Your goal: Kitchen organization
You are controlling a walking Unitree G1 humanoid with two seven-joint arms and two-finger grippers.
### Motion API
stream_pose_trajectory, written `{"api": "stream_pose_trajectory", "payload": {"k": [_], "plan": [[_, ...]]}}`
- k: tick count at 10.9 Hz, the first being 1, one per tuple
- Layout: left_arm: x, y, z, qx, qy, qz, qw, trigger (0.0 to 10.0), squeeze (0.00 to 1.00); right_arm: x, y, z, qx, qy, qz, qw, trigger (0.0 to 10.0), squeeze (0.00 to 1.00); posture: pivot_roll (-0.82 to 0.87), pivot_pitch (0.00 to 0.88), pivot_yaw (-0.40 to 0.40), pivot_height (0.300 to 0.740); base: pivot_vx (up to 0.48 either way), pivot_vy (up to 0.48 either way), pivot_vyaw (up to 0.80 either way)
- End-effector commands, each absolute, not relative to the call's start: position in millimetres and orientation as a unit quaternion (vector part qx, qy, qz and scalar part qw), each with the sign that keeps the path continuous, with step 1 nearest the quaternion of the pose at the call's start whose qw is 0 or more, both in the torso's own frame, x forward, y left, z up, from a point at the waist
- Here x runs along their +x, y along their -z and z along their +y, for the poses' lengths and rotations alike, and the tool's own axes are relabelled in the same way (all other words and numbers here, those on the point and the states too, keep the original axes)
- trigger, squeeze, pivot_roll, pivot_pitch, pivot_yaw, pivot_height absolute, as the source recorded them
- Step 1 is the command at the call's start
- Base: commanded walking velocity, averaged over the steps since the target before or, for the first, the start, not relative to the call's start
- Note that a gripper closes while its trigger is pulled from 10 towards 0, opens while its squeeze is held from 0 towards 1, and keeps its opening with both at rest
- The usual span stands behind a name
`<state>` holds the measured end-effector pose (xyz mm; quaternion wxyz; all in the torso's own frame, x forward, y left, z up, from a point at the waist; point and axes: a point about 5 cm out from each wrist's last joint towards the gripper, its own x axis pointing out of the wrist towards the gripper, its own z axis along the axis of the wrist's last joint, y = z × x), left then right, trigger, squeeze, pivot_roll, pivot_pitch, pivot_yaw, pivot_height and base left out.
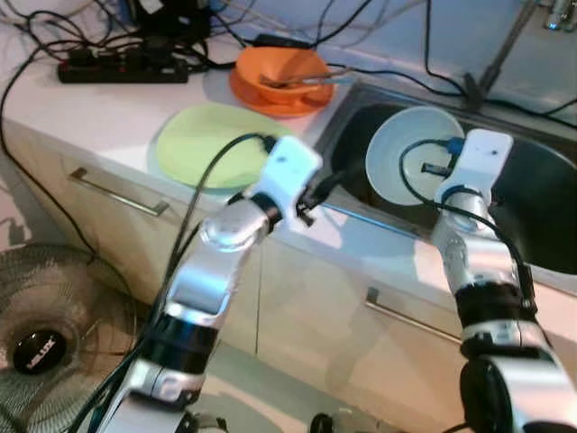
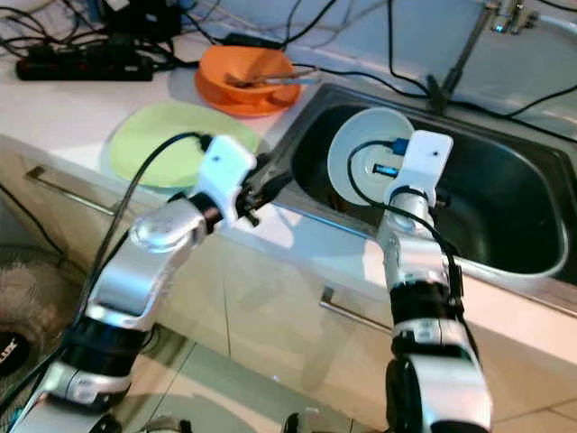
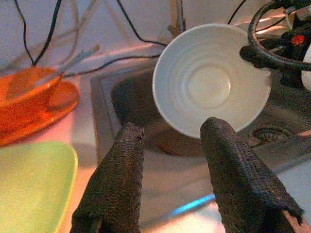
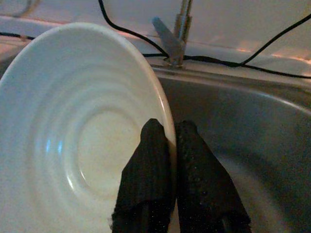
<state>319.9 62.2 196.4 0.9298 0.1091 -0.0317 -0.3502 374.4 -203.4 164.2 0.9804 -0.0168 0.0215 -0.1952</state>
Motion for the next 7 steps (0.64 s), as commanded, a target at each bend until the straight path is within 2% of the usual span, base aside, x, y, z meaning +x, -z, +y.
{"api": "stream_pose_trajectory", "payload": {"k": [1, 5, 7], "plan": [[317, -199, 60, 0.101, 0.357, -0.026, 0.928, 10.0, 0.00, 380, -175, -203, -0.040, 0.191, -0.005, 0.981, 10.0, 0.00, -0.01, 0.052, -0.086, 0.719, 0.000, 0.000, 0.00], [305, -194, 59, 0.071, 0.367, 0.035, 0.927, 10.0, 0.00, 392, -157, -179, -0.080, 0.099, 0.035, 0.991, 10.0, 0.00, 0.01, 0.056, -0.100, 0.719, 0.000, 0.000, 0.00], [303, -195, 59, 0.066, 0.367, 0.043, 0.927, 10.0, 0.00, 393, -151, -174, -0.080, 0.085, 0.048, 0.992, 10.0, 0.00, 0.01, 0.056, -0.105, 0.719, 0.000, 0.000, 0.00]]}}
